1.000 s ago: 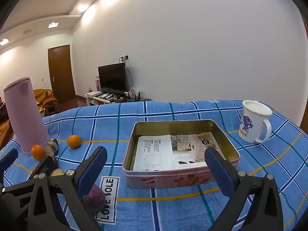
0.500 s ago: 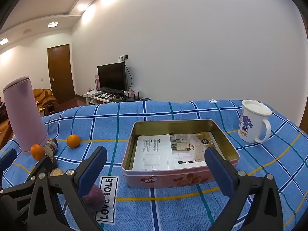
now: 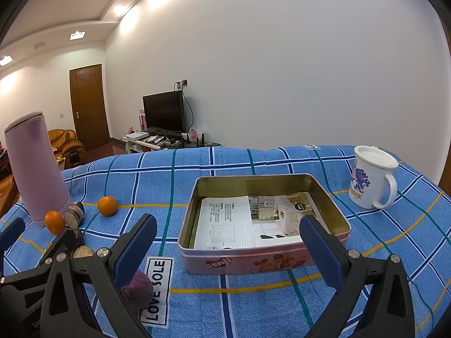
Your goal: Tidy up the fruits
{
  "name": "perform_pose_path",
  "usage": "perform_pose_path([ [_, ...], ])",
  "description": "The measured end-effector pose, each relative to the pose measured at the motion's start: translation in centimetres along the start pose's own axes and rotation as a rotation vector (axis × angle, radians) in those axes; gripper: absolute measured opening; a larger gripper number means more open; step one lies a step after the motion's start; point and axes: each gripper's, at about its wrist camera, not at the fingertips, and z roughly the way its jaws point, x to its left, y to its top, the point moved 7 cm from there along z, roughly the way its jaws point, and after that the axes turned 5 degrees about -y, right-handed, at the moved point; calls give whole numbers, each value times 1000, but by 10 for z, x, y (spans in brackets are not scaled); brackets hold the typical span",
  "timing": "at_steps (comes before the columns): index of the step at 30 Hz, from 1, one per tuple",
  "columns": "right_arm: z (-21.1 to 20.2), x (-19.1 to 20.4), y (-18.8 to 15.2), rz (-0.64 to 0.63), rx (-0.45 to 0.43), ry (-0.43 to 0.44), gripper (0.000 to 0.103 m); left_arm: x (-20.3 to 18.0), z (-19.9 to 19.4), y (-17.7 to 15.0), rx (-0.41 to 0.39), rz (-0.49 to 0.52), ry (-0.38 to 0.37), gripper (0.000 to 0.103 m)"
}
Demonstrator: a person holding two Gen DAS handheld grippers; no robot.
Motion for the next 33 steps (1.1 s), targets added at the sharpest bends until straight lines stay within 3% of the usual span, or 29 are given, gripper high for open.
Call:
perform_pose_path([
  [33,1,2,-3,-2,3,0,102,6,7,-3,13,-7,3,103],
])
